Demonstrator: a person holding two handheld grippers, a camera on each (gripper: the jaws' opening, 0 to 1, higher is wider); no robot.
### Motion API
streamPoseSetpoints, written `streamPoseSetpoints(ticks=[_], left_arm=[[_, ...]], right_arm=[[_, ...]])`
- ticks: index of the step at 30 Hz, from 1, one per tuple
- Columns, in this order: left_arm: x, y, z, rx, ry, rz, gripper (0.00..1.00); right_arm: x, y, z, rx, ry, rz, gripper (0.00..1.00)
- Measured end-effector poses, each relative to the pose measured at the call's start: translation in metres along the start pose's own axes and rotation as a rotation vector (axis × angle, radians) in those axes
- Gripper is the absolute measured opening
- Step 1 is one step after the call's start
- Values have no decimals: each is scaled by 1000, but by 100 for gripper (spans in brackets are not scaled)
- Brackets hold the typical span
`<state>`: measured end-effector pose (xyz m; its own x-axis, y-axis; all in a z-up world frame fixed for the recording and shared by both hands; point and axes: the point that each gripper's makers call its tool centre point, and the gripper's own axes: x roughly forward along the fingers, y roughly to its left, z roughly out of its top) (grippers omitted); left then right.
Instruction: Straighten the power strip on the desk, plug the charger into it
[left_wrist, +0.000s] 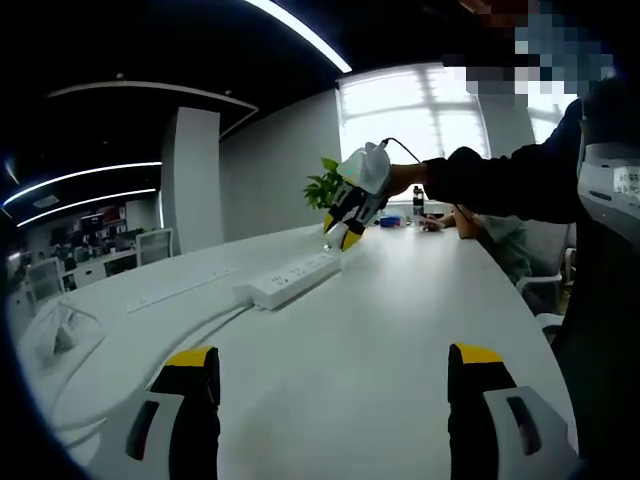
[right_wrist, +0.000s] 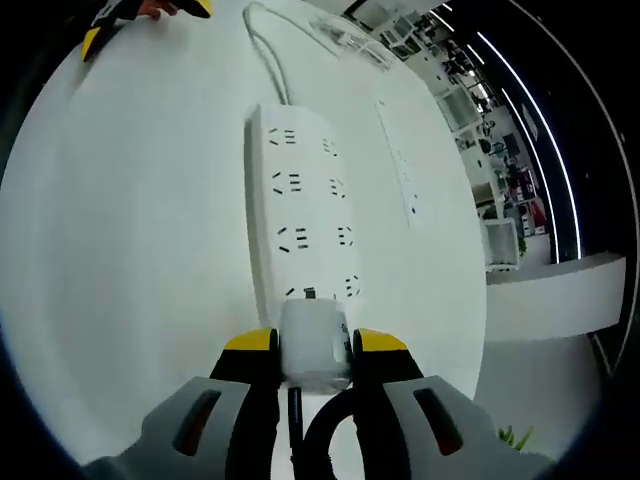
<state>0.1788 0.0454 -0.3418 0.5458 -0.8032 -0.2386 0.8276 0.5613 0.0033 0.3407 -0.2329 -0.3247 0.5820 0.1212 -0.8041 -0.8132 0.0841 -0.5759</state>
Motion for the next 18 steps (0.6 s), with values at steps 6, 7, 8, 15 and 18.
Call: streamPoseSetpoints(ticks=[6,7,8,15,18], left_arm=[[1,0,-1,-2,-1,-3,97],[1,0,-1,-5,2,-1,97],[1,1,-2,-3,4,1,97],[2,2,-1,-7,0,1,97],[2,3,-2,-7,4,3,97]], right_arm=[[6,-1,-3,-8,21,5,25],[7,-1,-4,-8,23,5,25],[7,-1,-4,-11,26,7,25],[11,-1,-8,-37,50,9,25],[12,0,-8,-40,62,10,25]])
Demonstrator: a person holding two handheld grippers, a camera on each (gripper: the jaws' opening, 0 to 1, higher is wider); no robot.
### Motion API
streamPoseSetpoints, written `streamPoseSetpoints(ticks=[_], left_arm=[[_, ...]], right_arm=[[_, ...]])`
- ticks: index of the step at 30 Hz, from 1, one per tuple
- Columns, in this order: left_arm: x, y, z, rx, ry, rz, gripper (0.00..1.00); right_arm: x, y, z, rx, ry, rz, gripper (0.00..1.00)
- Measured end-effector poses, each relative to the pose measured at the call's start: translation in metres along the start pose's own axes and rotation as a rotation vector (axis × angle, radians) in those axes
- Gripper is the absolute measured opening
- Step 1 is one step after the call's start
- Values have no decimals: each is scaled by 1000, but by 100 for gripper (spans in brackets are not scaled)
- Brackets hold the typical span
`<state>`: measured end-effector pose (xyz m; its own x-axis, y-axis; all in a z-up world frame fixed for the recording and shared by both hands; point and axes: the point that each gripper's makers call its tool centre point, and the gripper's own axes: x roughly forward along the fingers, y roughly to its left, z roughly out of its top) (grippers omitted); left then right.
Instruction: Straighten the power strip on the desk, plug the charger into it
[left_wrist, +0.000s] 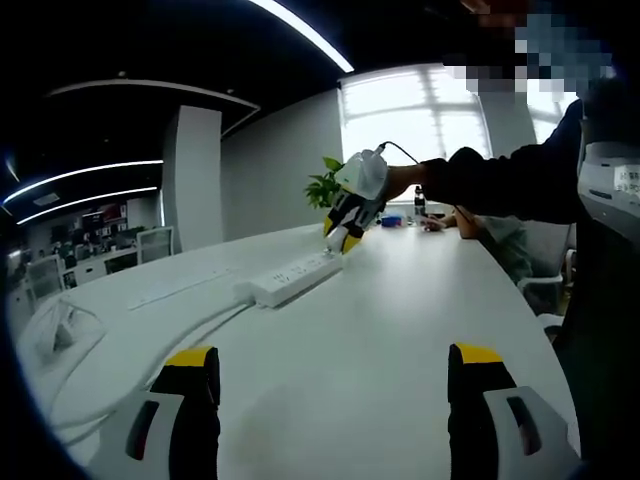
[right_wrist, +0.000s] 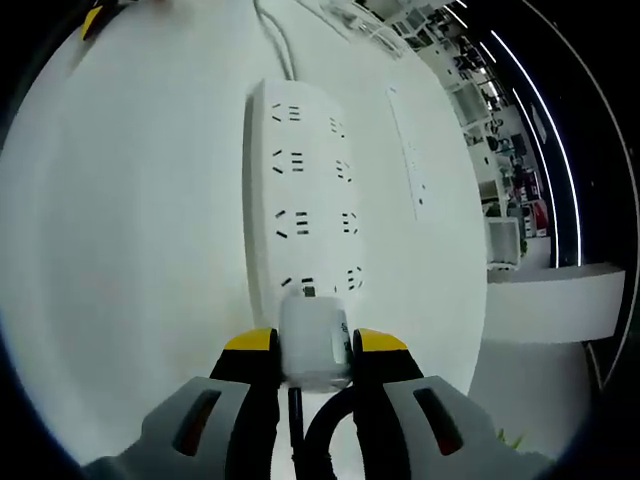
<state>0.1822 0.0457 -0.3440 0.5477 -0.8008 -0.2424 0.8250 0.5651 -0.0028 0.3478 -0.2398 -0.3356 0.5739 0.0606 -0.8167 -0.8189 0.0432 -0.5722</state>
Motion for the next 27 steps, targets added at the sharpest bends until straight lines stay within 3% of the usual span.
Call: streamPoseSetpoints(ticks=[20,27], left_arm=[[-1,0,1,1,-6,-5,97],[-2,1,8,1,-29,-5,97]], right_arm=[[-3,1,19,-87,27,-2,25],[0,-1,21,-99,35,19,25]])
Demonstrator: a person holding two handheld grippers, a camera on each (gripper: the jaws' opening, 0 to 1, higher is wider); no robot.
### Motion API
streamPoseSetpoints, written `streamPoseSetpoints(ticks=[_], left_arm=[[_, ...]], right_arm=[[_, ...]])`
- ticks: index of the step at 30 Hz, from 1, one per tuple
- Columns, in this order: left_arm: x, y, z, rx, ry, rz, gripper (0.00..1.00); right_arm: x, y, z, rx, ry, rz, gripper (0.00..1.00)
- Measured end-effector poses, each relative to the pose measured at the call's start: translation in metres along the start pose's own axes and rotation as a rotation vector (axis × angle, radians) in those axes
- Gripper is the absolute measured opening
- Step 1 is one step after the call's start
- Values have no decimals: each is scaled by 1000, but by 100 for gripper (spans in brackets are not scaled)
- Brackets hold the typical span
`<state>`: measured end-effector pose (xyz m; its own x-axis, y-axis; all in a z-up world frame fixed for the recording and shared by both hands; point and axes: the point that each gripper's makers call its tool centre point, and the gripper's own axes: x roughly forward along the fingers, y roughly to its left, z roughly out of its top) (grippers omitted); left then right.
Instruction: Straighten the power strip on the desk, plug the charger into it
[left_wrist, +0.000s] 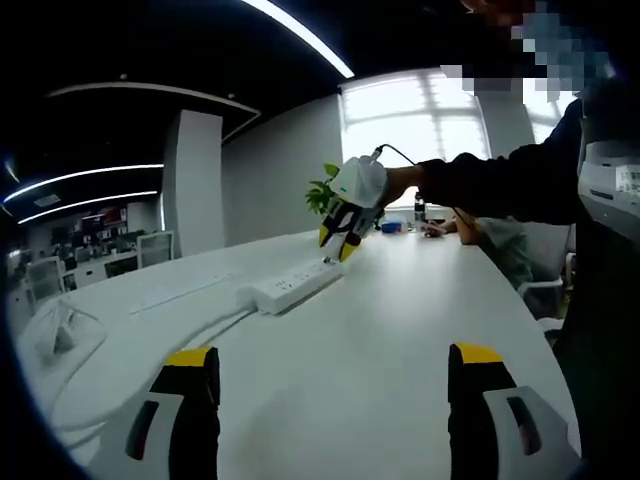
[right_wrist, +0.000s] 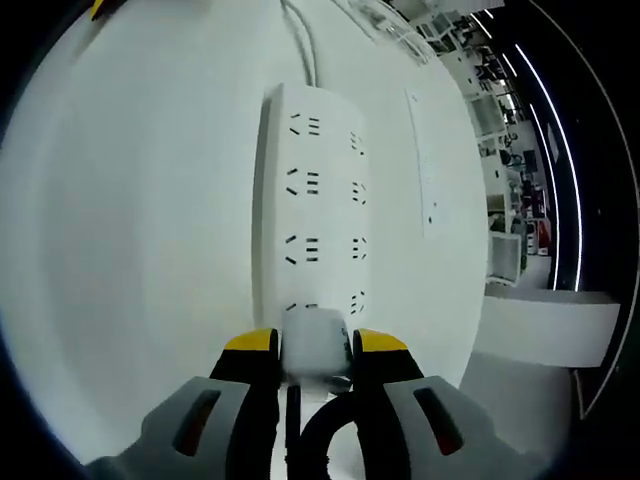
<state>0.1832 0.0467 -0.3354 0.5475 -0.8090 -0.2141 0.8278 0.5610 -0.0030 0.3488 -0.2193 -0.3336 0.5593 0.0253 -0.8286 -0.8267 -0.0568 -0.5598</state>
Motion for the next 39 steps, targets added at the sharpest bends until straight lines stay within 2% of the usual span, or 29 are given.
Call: streamPoseSetpoints(ticks=[3,4,6,7,8,10,11,12,14,28,33,39], left_arm=[[-1,-1,-2,6,9,-3,97],[-1,-1,-3,7,11,-3,97],[-1,-2,-6,7,15,-3,97],[-1,-2,-7,6,15,-4,97],[0,-2,-7,6,16,-3,97],[1,-2,-8,9,19,0,97],[2,-3,-8,9,20,0,97],[2,-3,-8,10,20,-1,98],[2,-4,-8,8,23,-3,98],[1,-9,-11,7,26,-11,98],[1,-9,-11,4,24,-11,98],[0,-8,-12,1,25,-10,98]], right_arm=[[-1,2,2,-21,-3,13,25],[-1,3,5,-67,-11,18,25],[-1,5,9,-70,-18,21,25],[-1,7,17,-139,-39,26,25],[-2,7,20,-108,-32,23,25],[4,8,24,-108,-19,15,24],[7,7,23,-74,-5,6,24],[6,3,22,-93,-11,10,24],[8,0,21,-16,-43,14,24],[6,3,17,-55,-72,28,26],[6,4,18,-51,-79,26,26],[4,5,21,-5,-109,28,27]])
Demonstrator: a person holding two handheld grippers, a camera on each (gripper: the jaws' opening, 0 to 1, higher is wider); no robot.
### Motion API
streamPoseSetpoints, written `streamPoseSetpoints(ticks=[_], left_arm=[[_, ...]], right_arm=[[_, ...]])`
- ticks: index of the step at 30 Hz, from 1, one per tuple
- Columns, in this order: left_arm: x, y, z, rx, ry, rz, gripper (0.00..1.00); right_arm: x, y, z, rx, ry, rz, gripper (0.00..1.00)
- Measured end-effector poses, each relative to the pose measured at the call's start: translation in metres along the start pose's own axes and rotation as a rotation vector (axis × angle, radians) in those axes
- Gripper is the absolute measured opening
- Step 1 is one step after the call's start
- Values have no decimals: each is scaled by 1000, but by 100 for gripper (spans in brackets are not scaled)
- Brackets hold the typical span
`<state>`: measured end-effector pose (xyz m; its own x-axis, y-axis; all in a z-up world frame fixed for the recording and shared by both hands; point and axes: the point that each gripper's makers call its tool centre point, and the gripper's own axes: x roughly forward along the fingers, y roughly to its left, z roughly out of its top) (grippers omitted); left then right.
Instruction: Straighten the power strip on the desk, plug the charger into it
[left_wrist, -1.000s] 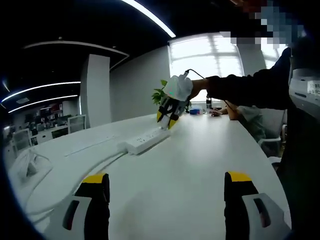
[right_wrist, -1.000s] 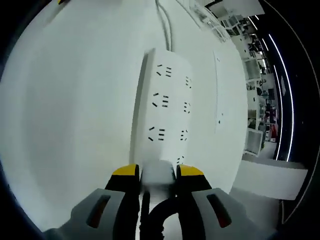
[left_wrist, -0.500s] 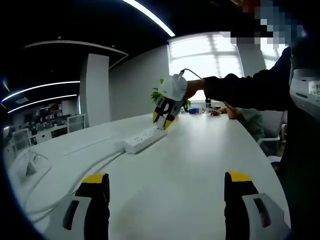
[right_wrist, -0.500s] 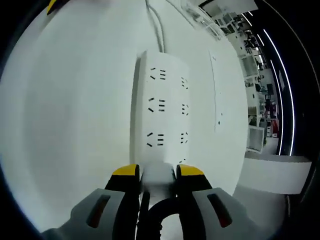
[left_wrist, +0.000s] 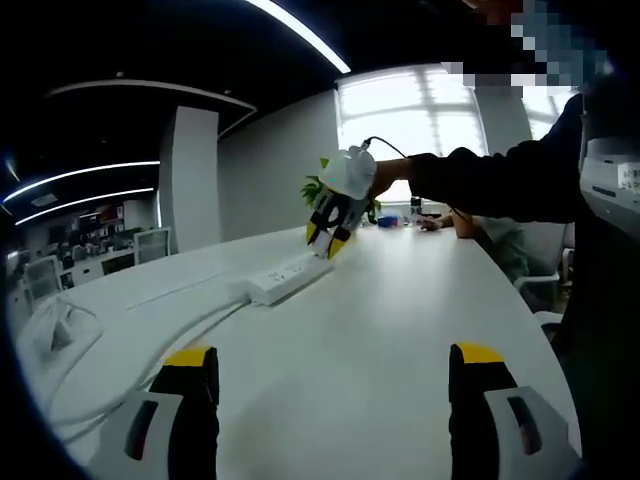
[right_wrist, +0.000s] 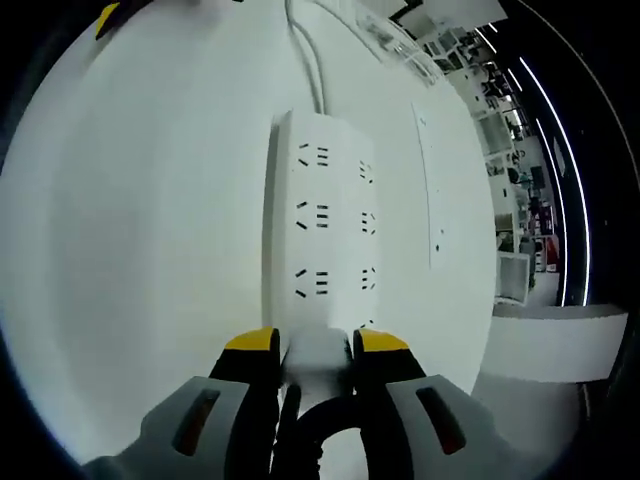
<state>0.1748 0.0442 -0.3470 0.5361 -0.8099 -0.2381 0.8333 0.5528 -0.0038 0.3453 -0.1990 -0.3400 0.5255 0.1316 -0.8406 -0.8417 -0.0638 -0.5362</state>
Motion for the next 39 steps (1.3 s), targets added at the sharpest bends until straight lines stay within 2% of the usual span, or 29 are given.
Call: streamPoseSetpoints(ticks=[5,16,20,39], left_arm=[[-1,1,-1,-3,4,-1,98],[-1,1,-2,4,4,-2,99],[-1,2,-2,2,4,-2,99],[-5,4,-5,2,24,10,99]], right_arm=[[-2,0,6,27,-32,1,27],[-1,1,8,20,-41,-2,35],[0,-1,12,31,-61,-7,46],[-8,0,28,24,-116,-21,53]])
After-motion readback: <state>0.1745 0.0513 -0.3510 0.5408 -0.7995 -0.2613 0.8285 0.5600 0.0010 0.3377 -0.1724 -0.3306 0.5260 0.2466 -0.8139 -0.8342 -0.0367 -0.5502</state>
